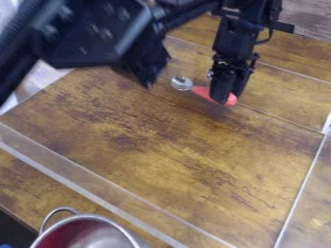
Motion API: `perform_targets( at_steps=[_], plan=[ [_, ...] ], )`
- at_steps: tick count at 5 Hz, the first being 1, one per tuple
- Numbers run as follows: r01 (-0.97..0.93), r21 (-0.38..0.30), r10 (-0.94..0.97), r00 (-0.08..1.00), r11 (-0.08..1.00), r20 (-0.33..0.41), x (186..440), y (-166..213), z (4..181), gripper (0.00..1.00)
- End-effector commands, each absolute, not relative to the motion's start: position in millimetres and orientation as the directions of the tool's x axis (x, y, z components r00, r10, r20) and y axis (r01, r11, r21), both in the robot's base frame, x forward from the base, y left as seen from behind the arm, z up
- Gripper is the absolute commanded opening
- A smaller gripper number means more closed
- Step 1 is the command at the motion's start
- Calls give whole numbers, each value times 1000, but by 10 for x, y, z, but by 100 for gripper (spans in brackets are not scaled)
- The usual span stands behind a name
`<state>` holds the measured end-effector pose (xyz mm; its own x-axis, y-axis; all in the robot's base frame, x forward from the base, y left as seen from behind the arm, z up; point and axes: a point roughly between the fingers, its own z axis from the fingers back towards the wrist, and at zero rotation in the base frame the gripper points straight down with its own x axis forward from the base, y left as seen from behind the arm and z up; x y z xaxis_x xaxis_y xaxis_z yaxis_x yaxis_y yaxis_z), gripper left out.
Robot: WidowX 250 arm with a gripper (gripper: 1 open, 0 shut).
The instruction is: Move the pink spoon to the left side of the table
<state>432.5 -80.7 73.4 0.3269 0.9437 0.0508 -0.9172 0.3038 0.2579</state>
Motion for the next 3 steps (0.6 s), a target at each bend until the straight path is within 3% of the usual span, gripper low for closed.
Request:
perform_targets(
  at_steps=[1,3],
  plan=[
    [-941,142,947,317,307,55,4289,-720,1188,0],
    [-919,129,923,382,373,48,4211,-391,1401,0]
  ],
)
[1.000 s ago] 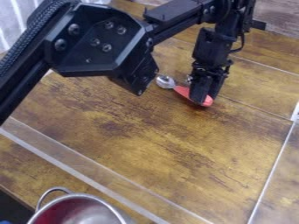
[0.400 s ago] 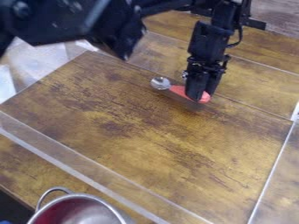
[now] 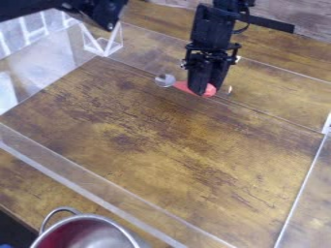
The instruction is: Move the pink spoon to the left side of the table
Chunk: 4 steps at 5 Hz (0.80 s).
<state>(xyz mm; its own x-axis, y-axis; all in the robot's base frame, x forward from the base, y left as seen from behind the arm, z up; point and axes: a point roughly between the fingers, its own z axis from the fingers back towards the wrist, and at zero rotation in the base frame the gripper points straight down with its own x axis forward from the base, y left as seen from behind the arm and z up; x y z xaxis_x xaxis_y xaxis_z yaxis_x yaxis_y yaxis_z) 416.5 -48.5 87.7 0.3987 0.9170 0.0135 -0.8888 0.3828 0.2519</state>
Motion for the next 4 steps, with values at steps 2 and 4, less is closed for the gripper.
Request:
perform_targets(
  at_steps=[2,4],
  plan=[
    [-930,100,933,357,353,35,4118,-304,1676,0],
    [-923,73,924,380,377,40,4067,-81,1940,0]
  ],
)
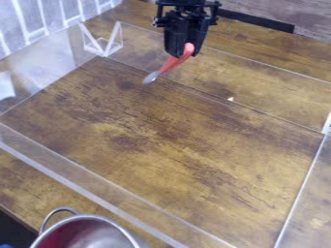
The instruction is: Move the pink spoon to the left side of the table
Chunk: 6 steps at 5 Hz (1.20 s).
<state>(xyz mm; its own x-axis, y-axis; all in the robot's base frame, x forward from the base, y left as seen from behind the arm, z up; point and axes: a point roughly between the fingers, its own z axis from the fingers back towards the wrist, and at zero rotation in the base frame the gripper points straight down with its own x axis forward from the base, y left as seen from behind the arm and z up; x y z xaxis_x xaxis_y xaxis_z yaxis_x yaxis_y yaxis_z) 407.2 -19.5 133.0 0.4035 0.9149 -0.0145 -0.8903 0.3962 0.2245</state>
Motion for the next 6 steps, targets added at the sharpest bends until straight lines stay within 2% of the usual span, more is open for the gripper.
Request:
perform_targets(
  at_steps=[1,2,4,5,6],
  plan=[
    [-938,84,938,342,337,52,4093,-129,1894,0],
    [-974,91,976,212,206,52,4102,-167,1885,0],
    [-980,112,984,173,167,51,4241,127,1662,0],
    [-975,132,981,189,181,51,4182,128,1566,0],
    [-977,102,980,192,187,48,4050,123,1723,0]
  ],
)
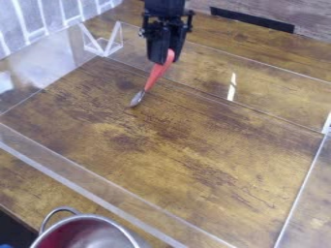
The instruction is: Move the pink spoon to the left side of the table
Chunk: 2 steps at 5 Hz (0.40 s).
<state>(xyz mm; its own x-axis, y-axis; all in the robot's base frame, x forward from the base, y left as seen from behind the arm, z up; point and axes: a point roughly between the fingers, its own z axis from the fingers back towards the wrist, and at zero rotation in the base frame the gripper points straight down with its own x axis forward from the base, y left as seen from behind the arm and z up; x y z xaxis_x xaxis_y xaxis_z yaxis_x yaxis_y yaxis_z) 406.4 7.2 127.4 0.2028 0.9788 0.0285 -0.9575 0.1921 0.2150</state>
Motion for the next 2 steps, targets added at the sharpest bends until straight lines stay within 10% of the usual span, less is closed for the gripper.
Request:
perform_targets(
  at_steps=[1,2],
  plan=[
    [-985,103,989,143,137,45,4042,157,1744,0],
    [-990,110,995,95,90,42,4040,184,1738,0]
  ],
)
